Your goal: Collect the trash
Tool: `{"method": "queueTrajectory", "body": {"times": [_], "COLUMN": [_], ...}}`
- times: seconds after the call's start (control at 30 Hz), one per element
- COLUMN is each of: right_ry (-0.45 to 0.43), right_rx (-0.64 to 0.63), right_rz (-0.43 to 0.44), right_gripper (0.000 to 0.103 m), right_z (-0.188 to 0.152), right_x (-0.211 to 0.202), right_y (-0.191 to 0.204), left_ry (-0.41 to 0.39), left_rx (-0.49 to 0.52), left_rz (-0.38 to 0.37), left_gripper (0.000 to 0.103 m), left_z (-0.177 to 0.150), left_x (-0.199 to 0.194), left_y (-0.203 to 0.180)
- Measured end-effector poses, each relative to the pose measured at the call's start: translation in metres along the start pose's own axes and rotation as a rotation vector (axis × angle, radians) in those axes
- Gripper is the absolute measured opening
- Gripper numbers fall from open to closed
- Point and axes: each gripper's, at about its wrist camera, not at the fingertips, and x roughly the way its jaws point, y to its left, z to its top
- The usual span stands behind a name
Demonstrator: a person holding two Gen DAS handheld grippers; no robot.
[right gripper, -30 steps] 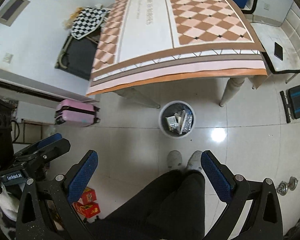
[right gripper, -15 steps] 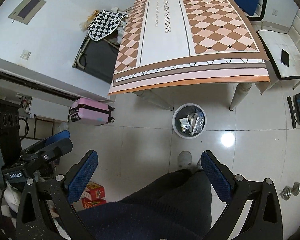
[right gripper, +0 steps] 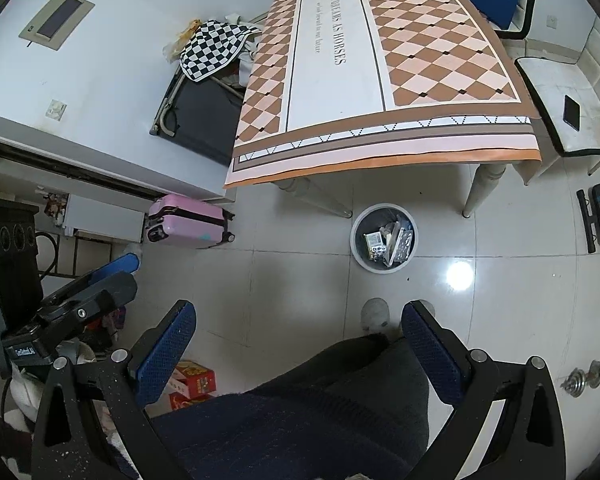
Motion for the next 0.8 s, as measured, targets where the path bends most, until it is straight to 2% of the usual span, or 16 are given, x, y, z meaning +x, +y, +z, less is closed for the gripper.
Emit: {"method": "queueTrajectory", "body": {"times": [0.8], "right_ry": [0.011], "right_rx": [-0.006], "right_rz": [-0.021], "right_gripper": [0.103], "right_z": [0.001], "right_x": [-0.012], "right_y": [0.001], "left_ry": [0.027], "left_rx": [0.041], "left_rz": [-0.03], "left_gripper": [0.103], "left_z": [0.005], "left_x": [0.0], "left_y": [-0.004]}}
